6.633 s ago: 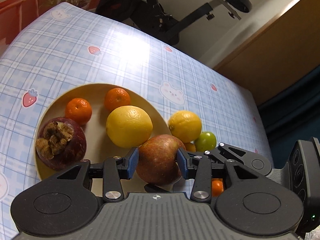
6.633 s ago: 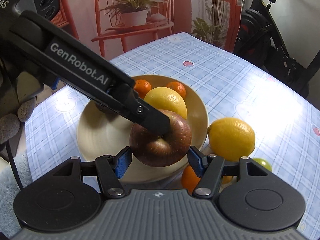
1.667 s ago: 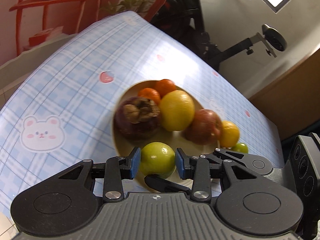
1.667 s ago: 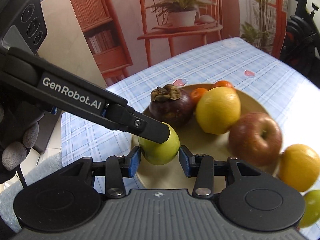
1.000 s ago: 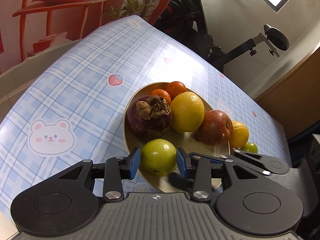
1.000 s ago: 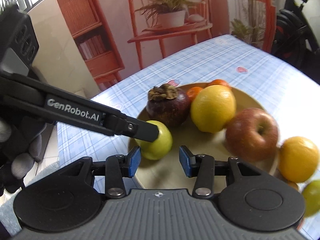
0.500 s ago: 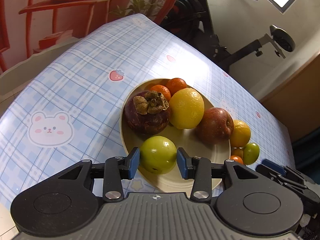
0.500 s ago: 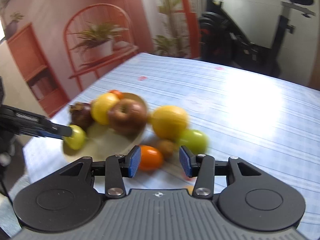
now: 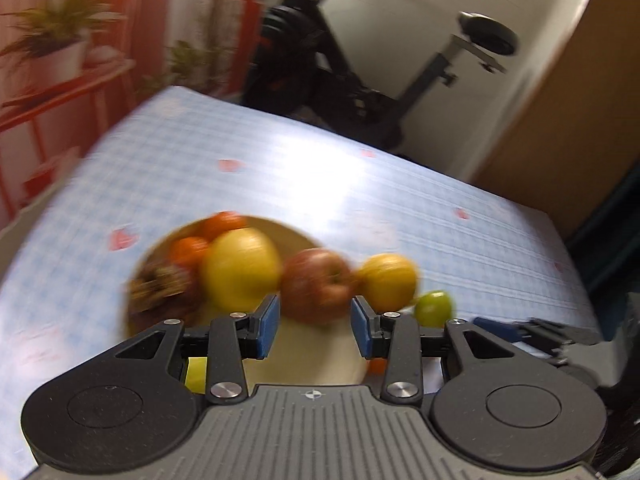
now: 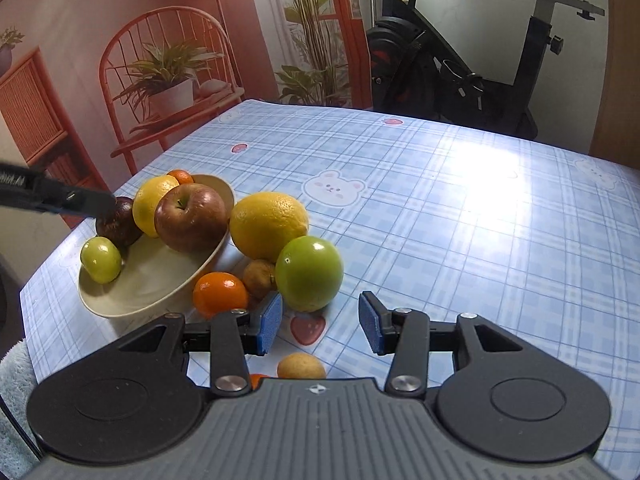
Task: Organize fruits
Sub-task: 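Move the left gripper to the second green apple, then close the left gripper on the green apple and lift it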
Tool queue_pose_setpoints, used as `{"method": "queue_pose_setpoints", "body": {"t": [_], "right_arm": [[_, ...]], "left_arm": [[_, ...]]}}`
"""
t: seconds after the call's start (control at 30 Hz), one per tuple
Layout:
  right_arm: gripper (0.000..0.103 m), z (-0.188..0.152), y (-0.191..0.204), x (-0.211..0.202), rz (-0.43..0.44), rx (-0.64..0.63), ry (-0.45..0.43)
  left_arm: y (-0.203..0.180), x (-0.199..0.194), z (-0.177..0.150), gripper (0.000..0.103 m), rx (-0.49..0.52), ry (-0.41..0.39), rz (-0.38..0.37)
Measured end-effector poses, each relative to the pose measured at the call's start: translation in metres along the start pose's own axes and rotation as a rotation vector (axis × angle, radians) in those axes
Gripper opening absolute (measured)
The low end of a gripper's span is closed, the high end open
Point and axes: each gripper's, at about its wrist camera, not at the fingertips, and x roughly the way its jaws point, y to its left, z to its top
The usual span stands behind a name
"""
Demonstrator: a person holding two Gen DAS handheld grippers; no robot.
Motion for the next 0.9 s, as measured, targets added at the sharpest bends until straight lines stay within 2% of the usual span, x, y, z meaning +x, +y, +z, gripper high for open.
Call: {"method": "queue_pose_setpoints", "body": {"t": [0.1, 0.3, 0.43, 0.6, 0.9], "right_arm": [[0.046, 0.001, -0.001, 0.004, 0.003, -0.009, 0.003], [0.046, 0.001, -0.003, 0.008, 0.021, -0.006, -0.002], [0.046, 0.002, -0.003, 0.014, 0.036, 0.0, 0.005], [0.046, 0.004, -0.007, 0.019, 0.054, 0.009, 0.005], [0.048, 0.009, -0.007, 0.03, 0.072, 0.021, 0.011]], "left_arm": [[-0.023, 0.023, 0.011, 0.041, 0.026, 0.053, -0.101], [-0.059, 0.064, 0.023, 0.041, 0.048, 0.141, -0.201], [-0.067, 0.086, 0.021, 0.041, 0.063, 0.202, -0.209], [-0.067, 0.105, 0.024, 0.042, 0.019, 0.255, -0.223], [-0.072, 0.129, 0.029, 0.041, 0.026, 0.276, -0.232]]}}
